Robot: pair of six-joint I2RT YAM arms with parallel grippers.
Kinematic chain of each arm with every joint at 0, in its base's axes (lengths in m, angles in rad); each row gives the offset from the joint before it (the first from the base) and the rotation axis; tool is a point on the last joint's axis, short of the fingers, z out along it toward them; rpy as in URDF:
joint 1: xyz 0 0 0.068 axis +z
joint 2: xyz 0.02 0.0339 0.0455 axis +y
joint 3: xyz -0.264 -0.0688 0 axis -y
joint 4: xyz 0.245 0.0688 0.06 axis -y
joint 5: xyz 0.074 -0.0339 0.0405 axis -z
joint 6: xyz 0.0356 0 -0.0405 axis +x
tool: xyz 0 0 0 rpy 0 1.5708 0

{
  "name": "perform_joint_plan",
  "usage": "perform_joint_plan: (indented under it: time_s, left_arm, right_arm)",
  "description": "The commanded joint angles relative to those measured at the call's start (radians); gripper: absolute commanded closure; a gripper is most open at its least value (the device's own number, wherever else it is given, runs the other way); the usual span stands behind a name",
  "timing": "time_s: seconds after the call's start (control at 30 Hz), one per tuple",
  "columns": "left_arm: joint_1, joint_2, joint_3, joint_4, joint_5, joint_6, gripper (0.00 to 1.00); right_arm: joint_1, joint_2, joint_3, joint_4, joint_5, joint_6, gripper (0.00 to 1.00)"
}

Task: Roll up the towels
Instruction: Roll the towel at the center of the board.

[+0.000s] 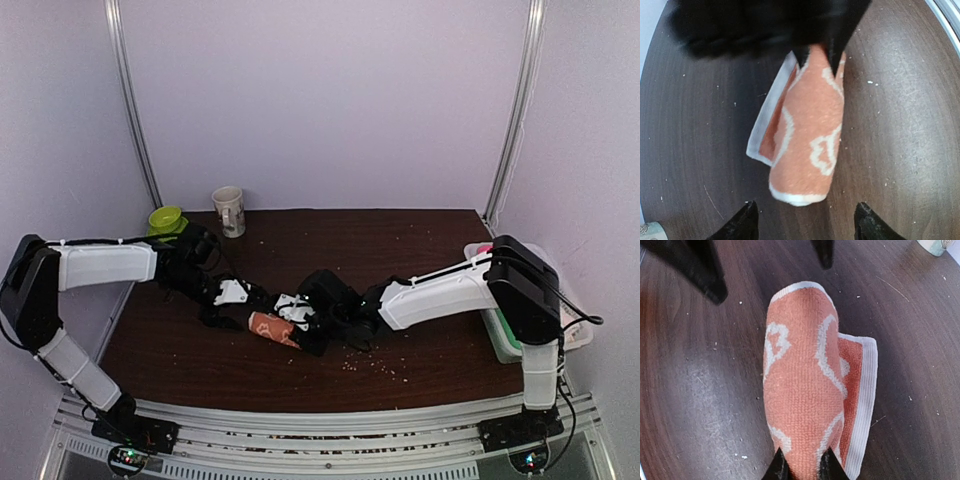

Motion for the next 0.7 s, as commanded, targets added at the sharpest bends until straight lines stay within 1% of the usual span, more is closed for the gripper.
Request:
perform_joint_plan:
  time_s: [0.0,0.07,0.23,0.43,0.53,0.63,0.67]
  left_arm:
    - [-0.065,-0.05,-0.108,0.212,-0.014,0.015,0.33]
    - [-0.087,-0.065,-0.137,0.258,-0.025,0.013,0.34]
    - [-0.112,-0.072,-0.155,0.312,-0.034,-0.001,0.37]
    - [-0.144,-0.021,-0.168,0.361,-0.094,-0.006,0.39]
    - [-0.158,0.006,-0.166,0.36,-0.105,-0.004,0.46]
    - [-0.163,0.019,-0.163,0.365,-0.11,-0.01,0.57]
    - [-0.163,0.017,-0.164,0.371,-0.112,-0.015,0.59]
  right_arm:
    - [-0.018,0.048,0.075,-0.122,-0.14,0.117,1.0]
    - [-0.019,0.062,0.105,-0.143,-0.144,0.143,1.0]
    - [-0.034,0.11,0.161,-0.197,-0.151,0.195,1.0]
    - [-0.039,0.123,0.165,-0.19,-0.186,0.221,1.0]
    - [-0.043,0.122,0.164,-0.188,-0.206,0.232,1.0]
    - [-0.052,0.124,0.163,-0.186,-0.227,0.249,0.98]
    - [-0.053,0.125,0.163,-0.186,-0.235,0.252,0.98]
